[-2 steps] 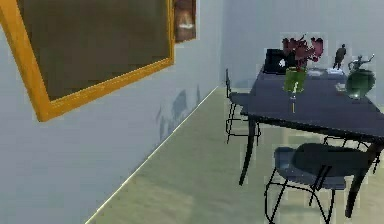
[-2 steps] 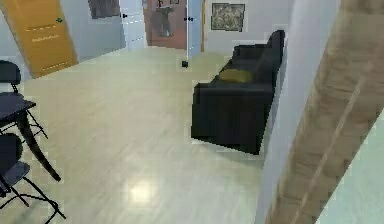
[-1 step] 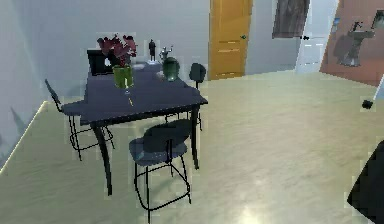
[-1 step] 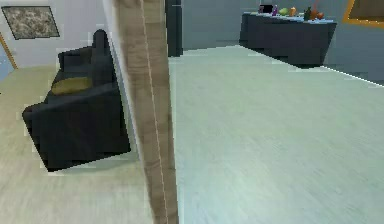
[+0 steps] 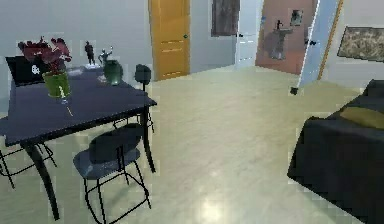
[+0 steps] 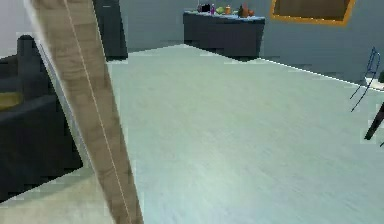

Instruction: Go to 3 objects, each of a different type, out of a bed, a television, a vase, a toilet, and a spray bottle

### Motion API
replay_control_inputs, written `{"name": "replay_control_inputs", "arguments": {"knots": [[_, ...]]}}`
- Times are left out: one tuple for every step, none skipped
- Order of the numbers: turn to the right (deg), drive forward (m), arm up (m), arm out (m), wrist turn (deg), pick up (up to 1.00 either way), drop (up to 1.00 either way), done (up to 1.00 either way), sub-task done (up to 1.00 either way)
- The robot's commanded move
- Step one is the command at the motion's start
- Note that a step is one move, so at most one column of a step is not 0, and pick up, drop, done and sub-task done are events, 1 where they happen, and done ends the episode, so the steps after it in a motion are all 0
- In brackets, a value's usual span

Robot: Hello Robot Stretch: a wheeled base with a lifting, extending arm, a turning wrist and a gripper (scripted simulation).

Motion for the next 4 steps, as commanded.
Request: {"name": "replay_control_inputs", "arguments": {"knots": [[0.0,0.95,0.00,0.00,0.0,0.00,0.00,0.00,0.00],[0.0,0.35,0.00,0.00,0.0,0.00,0.00,0.00,0.00],[-45.0,0.00,0.00,0.00,0.0,0.00,0.00,0.00,0.00],[0.0,0.00,0.00,0.00,0.0,0.00,0.00,1.00,0.00]]}}
